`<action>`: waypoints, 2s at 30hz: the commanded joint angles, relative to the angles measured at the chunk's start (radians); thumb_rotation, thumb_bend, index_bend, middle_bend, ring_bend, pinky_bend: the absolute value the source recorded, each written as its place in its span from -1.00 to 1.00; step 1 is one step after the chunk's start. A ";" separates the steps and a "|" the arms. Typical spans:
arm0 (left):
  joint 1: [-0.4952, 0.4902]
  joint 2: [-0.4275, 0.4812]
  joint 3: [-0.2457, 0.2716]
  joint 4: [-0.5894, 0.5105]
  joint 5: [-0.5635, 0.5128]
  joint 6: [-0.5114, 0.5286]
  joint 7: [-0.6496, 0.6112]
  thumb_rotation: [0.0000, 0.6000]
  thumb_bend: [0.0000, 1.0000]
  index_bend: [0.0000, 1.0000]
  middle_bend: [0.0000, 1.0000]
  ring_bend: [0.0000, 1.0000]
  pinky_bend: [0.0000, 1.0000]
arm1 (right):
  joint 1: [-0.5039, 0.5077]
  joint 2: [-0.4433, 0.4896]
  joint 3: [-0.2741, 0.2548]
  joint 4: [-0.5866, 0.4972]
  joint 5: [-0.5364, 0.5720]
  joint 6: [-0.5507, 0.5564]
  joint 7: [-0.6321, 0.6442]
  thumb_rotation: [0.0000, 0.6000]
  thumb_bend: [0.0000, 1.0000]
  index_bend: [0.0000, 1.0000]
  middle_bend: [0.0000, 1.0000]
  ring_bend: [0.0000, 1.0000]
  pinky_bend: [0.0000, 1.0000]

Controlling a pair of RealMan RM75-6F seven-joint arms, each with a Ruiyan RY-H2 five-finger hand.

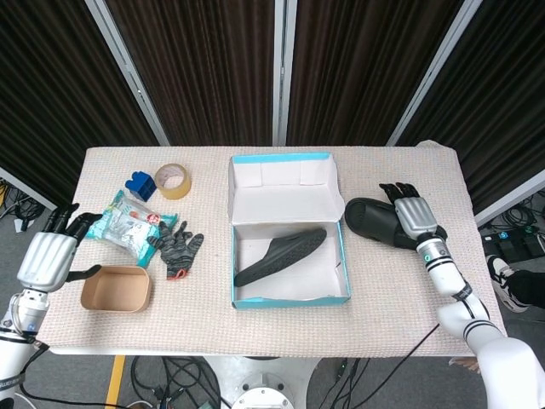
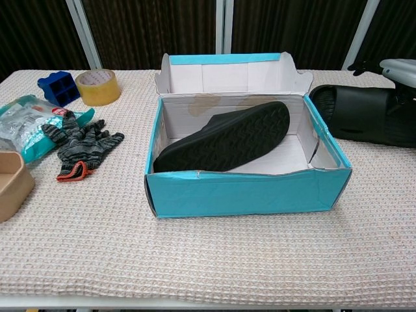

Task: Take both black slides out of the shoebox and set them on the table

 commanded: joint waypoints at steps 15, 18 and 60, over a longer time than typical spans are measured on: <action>-0.332 -0.010 -0.097 -0.060 -0.032 -0.382 -0.298 1.00 -1.00 -0.52 -0.44 -0.64 -0.41 | -0.017 0.419 0.080 -0.569 0.073 0.106 -0.331 1.00 -1.00 -1.00 -1.00 -1.00 -1.00; -0.396 -0.062 -0.125 -0.055 -0.085 -0.449 -0.316 1.00 -1.00 -0.45 -0.31 -0.50 -0.27 | -0.030 0.442 0.105 -0.606 0.102 0.137 -0.365 1.00 -1.00 -1.00 -1.00 -1.00 -1.00; -0.765 -0.483 -0.070 -0.048 -0.894 -0.454 0.351 1.00 -1.00 -0.80 -0.55 -0.55 -0.23 | -0.102 0.457 0.111 -0.579 0.107 0.216 -0.301 1.00 -1.00 -1.00 -1.00 -1.00 -1.00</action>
